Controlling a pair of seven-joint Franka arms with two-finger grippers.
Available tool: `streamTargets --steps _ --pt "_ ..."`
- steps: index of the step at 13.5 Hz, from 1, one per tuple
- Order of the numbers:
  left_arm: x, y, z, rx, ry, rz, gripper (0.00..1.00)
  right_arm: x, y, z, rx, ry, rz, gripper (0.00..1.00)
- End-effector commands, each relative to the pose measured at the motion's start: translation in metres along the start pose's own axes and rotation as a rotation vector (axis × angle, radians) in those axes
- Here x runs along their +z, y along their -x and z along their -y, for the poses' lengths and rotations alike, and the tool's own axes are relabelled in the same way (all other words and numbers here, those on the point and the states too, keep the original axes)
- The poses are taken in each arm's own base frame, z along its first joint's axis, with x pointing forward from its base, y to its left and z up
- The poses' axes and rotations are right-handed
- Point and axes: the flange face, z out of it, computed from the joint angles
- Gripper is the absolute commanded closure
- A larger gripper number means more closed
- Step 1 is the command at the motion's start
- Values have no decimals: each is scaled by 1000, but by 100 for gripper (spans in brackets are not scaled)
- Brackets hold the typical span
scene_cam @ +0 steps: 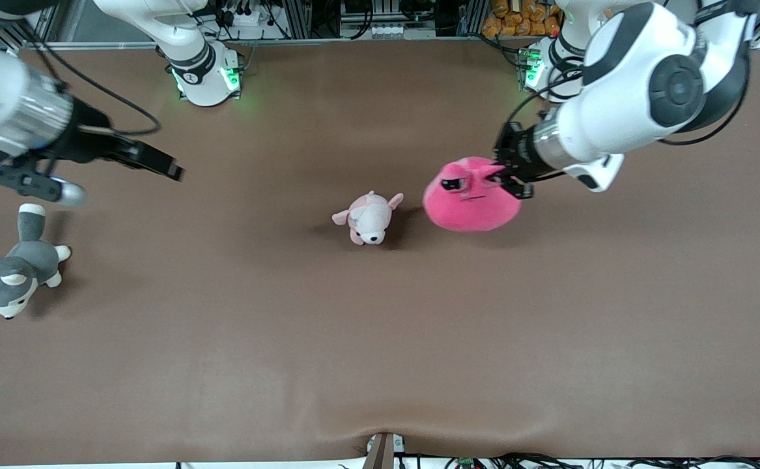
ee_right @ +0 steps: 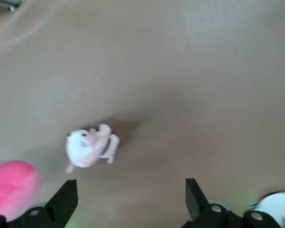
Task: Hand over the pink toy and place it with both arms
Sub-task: 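Carry the pink toy toward the middle while the right gripper approaches, then grasp the pink toy with the right gripper while the left gripper releases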
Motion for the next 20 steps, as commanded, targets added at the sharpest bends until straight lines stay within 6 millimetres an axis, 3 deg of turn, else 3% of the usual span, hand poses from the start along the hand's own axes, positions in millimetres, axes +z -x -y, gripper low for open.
streamTargets --steps 1,3,5,7,9,11,13,14,16,17,20 --pt "18 44 2 -72 -67 27 100 12 14 45 213 -65 5 0" --pt "23 76 12 -118 -51 63 100 30 18 70 445 -135 91 0" --pt "11 94 20 -150 -27 114 100 51 32 96 650 -141 148 0" --pt "1 113 34 -156 2 161 100 72 58 127 702 -148 135 0" --pt "-2 126 44 -166 12 205 100 114 86 153 701 -73 102 0" --pt "-2 139 54 -175 5 257 100 146 107 176 806 -40 31 0" --pt "2 148 56 -186 7 291 100 160 124 189 843 -44 29 4" --pt "2 149 57 -189 7 292 100 164 129 191 837 -33 26 28" --pt "0 149 57 -189 10 294 100 162 126 189 842 -32 27 92" --pt "0 148 59 -188 11 294 100 161 123 188 845 -35 25 100" --pt "-3 147 58 -190 12 296 100 157 119 185 846 -40 4 100"
